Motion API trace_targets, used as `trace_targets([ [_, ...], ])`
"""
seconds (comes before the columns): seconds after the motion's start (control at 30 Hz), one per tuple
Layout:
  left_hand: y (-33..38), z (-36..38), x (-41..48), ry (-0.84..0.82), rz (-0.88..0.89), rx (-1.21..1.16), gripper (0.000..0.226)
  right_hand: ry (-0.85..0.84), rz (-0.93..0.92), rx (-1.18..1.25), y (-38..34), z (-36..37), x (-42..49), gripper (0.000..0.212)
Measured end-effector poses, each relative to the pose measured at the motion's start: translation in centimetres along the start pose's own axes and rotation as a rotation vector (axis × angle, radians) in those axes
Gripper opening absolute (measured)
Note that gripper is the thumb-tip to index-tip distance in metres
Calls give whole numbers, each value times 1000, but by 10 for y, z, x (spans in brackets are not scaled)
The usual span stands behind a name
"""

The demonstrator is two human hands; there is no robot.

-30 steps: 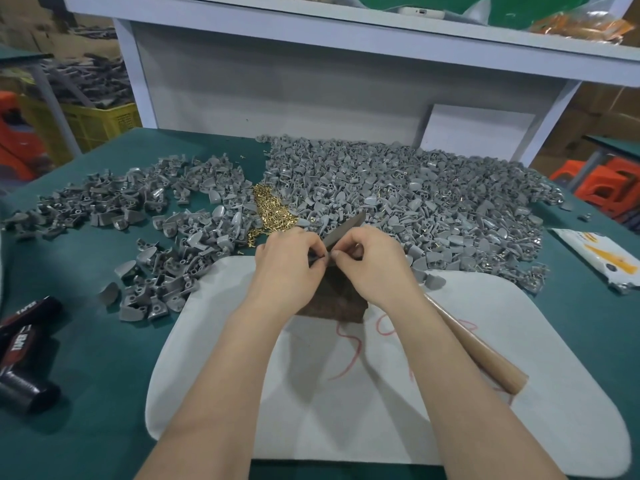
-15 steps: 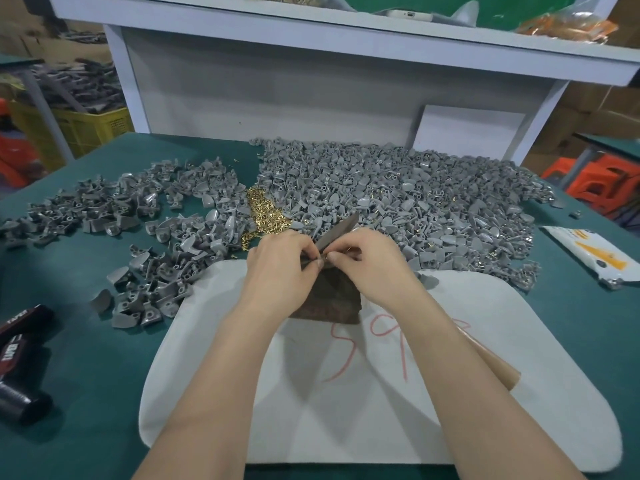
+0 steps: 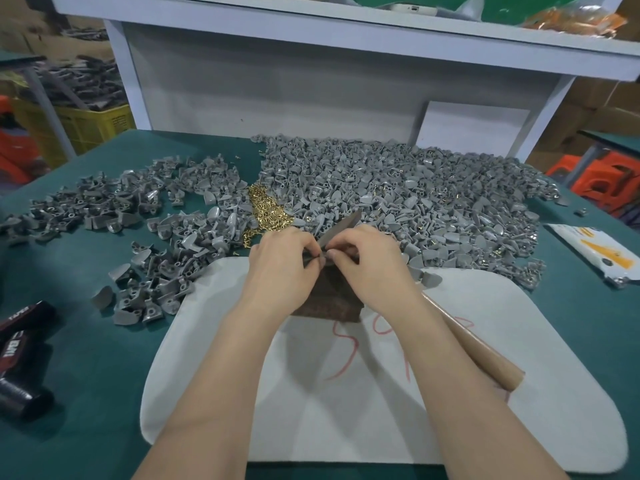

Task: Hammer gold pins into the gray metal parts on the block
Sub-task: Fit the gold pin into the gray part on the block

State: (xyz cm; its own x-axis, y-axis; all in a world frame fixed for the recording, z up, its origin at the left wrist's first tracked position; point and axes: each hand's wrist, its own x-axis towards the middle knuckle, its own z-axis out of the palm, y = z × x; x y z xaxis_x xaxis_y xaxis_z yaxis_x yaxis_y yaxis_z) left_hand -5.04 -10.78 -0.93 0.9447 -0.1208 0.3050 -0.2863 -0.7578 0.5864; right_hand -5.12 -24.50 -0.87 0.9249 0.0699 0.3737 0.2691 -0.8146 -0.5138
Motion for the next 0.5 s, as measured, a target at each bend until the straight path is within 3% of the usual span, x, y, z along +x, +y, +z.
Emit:
trace_targets([
  [0.5, -1, 1, 0, 3, -2, 17, 6, 73, -87, -46, -7, 7, -5, 6],
])
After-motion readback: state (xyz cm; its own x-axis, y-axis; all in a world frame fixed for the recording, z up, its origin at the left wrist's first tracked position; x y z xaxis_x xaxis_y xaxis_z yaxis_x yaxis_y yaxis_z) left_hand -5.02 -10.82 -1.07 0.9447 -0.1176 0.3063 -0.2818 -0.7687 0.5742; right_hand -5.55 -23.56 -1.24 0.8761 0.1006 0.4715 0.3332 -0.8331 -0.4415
